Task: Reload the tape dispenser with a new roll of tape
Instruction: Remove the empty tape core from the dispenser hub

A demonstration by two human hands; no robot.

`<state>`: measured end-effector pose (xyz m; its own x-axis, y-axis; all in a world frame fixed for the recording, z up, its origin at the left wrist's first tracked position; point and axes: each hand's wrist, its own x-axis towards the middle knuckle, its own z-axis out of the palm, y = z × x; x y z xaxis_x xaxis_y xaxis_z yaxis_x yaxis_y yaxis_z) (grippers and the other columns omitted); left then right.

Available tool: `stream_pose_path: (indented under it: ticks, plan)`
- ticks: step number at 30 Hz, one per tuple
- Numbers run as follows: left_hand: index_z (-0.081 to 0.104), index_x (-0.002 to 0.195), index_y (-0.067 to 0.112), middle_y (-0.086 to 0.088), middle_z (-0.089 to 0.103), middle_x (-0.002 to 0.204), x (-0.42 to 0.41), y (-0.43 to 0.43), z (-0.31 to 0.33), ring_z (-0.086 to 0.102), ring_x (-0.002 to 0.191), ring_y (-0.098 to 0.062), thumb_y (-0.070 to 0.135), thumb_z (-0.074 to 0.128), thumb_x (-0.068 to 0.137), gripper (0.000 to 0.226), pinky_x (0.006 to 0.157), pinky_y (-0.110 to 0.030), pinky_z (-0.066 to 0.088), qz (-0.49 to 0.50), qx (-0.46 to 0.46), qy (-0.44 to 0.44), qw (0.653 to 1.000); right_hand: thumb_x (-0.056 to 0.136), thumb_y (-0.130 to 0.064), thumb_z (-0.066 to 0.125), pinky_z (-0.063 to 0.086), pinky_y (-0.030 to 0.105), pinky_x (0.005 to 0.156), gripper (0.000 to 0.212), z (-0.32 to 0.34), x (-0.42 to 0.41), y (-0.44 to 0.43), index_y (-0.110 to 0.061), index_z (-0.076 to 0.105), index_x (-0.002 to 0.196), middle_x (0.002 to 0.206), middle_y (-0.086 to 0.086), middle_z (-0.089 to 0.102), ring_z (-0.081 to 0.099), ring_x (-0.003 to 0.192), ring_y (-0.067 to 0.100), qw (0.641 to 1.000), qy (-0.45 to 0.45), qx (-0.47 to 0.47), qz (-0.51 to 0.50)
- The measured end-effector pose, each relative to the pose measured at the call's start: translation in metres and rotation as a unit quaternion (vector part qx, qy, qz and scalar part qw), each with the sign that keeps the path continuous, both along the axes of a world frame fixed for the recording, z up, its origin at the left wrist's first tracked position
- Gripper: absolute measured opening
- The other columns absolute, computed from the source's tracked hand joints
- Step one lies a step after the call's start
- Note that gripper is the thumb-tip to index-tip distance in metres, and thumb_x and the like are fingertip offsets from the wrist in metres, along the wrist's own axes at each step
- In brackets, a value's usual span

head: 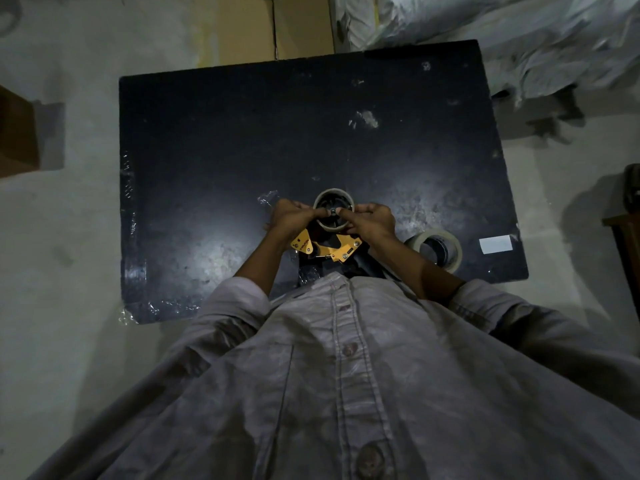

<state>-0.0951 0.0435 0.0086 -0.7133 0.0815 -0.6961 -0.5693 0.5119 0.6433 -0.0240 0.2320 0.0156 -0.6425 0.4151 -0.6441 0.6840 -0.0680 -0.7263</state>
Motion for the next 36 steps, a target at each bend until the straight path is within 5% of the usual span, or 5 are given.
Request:
stream_pose_path:
  ticks: [8, 18, 24, 29, 36]
  plan:
    - [0.080, 0.074, 0.014, 0.006, 0.080, 0.069, -0.004, 0.004, -0.023, 0.083, 0.085, -0.027, 0.074, 0.093, 0.033, 0.074, 0.105, -0.069, 0.056, 0.026, -0.026, 0.034, 0.999, 0.086, -0.025, 0.097, 0.061, 0.024, 0.051, 0.040, 0.002, -0.002, -0.002, -0.005, 0.073, 0.110, 0.090, 0.011, 0.083, 0.080, 0.059, 0.011, 0.999, -0.010, 0.031, 0.010]
    - [0.064, 0.055, 0.019, 0.002, 0.063, 0.054, 0.010, 0.020, 0.023, 0.067, 0.063, -0.021, 0.044, 0.098, 0.068, 0.044, 0.083, -0.043, 0.055, 0.010, -0.052, 0.037, 0.998, 0.086, -0.023, 0.096, 0.057, 0.020, 0.045, 0.034, 0.021, -0.004, -0.008, -0.012, 0.071, 0.106, 0.093, 0.005, 0.079, 0.076, 0.070, 0.016, 0.999, -0.009, 0.037, -0.007]
    - [0.080, 0.081, 0.015, -0.001, 0.081, 0.073, 0.002, 0.009, 0.026, 0.082, 0.074, -0.025, 0.044, 0.091, 0.065, 0.034, 0.092, -0.060, 0.063, 0.024, -0.006, 0.060, 0.998, 0.084, -0.041, 0.095, 0.059, 0.023, 0.053, 0.039, 0.041, -0.010, -0.008, -0.016, 0.073, 0.104, 0.091, 0.000, 0.081, 0.076, 0.074, 0.014, 0.999, 0.032, 0.026, -0.007]
    - [0.083, 0.098, 0.007, -0.003, 0.081, 0.076, 0.002, 0.005, 0.068, 0.076, 0.064, -0.017, 0.025, 0.087, 0.093, 0.019, 0.055, -0.028, 0.060, 0.002, 0.088, 0.060, 0.994, 0.085, -0.050, 0.094, 0.063, 0.027, 0.062, 0.060, 0.054, -0.009, -0.003, 0.000, 0.076, 0.112, 0.100, 0.012, 0.085, 0.078, 0.076, 0.017, 0.993, 0.077, -0.080, -0.024]
    - [0.082, 0.118, 0.000, -0.011, 0.084, 0.099, -0.002, -0.001, 0.072, 0.078, 0.073, -0.005, 0.027, 0.090, 0.091, 0.038, 0.061, -0.016, 0.058, 0.039, 0.143, 0.063, 0.987, 0.092, -0.041, 0.090, 0.057, 0.024, 0.063, 0.051, 0.052, -0.004, 0.011, 0.002, 0.073, 0.113, 0.081, 0.000, 0.081, 0.074, 0.068, 0.010, 0.987, 0.084, -0.138, -0.010]
